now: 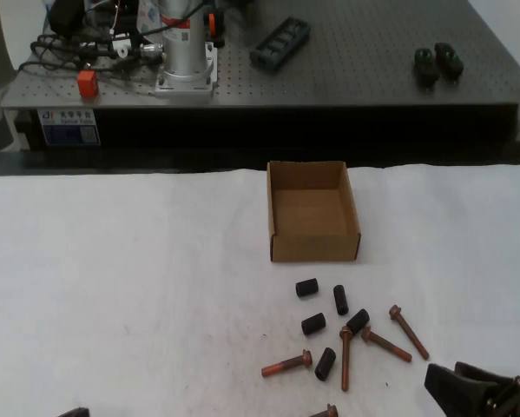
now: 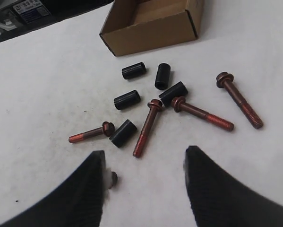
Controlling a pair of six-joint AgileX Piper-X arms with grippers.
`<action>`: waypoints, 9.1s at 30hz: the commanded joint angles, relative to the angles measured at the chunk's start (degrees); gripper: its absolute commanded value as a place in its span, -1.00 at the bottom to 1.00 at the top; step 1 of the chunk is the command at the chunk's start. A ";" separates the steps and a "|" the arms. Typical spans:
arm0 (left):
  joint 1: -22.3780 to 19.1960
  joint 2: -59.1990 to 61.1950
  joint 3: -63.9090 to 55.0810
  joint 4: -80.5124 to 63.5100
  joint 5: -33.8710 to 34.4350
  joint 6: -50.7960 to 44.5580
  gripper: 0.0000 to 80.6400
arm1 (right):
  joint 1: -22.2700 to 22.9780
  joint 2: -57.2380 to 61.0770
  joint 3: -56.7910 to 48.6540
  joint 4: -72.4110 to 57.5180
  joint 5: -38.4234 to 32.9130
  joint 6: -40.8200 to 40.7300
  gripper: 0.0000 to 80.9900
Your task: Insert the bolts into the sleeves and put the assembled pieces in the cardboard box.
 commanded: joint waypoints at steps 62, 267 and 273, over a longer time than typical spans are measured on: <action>-0.13 44.27 -6.04 -37.10 19.64 0.95 -0.27 | -0.28 36.91 -24.20 -0.70 -1.58 -18.26 0.29; -9.14 61.16 -33.60 -52.29 25.56 16.25 -0.98 | -8.85 33.45 -23.75 -34.72 -43.85 13.43 0.09; -6.55 72.07 -43.84 -48.89 18.50 4.00 -0.98 | -20.22 30.49 -23.75 -27.77 -42.47 11.59 0.07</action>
